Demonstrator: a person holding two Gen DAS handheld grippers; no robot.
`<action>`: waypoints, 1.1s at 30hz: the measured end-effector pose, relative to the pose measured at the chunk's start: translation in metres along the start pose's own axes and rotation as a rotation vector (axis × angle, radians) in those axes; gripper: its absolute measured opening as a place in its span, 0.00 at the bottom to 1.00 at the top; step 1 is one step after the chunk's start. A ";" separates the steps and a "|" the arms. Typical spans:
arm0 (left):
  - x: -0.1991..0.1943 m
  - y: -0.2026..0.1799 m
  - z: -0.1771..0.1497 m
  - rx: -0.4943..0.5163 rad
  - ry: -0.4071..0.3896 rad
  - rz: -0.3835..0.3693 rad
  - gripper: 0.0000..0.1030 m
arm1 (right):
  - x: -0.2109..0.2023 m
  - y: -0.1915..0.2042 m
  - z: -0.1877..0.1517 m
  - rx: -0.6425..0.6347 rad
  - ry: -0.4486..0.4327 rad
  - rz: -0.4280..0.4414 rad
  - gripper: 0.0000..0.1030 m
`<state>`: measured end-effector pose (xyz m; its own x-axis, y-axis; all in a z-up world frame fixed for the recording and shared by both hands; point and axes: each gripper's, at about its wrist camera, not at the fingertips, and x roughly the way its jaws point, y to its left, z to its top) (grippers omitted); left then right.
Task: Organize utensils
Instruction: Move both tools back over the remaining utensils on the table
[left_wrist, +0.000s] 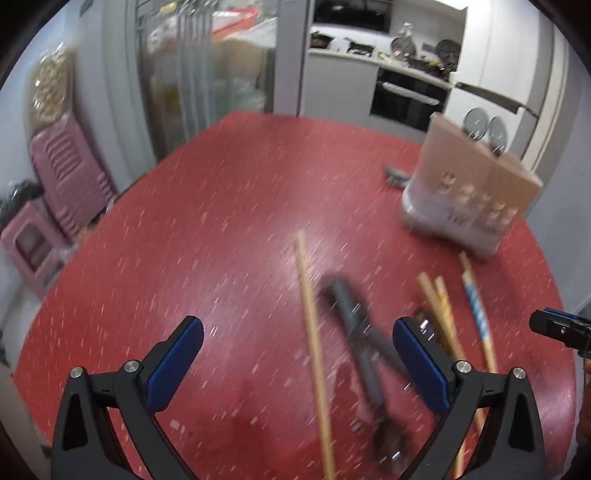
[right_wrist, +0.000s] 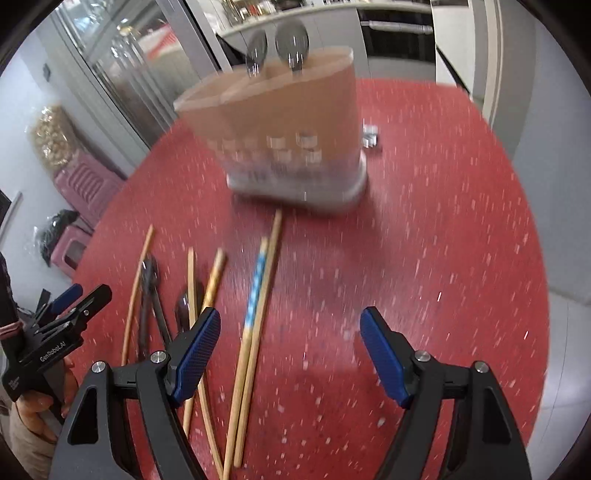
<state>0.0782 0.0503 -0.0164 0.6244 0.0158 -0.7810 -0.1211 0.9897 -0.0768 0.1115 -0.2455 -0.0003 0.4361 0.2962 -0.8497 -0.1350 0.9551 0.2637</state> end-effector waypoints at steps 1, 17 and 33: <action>0.002 0.003 -0.004 -0.006 0.009 0.005 1.00 | 0.003 0.000 -0.004 0.000 0.013 -0.014 0.78; 0.028 0.017 -0.020 0.037 0.068 0.119 1.00 | 0.032 0.010 -0.004 -0.024 0.076 -0.117 0.47; 0.040 0.022 -0.015 0.031 0.066 0.104 1.00 | 0.051 0.049 0.008 -0.152 0.097 -0.187 0.43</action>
<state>0.0889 0.0709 -0.0584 0.5577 0.1105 -0.8227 -0.1583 0.9871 0.0252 0.1342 -0.1832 -0.0267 0.3801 0.1058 -0.9189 -0.1956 0.9802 0.0320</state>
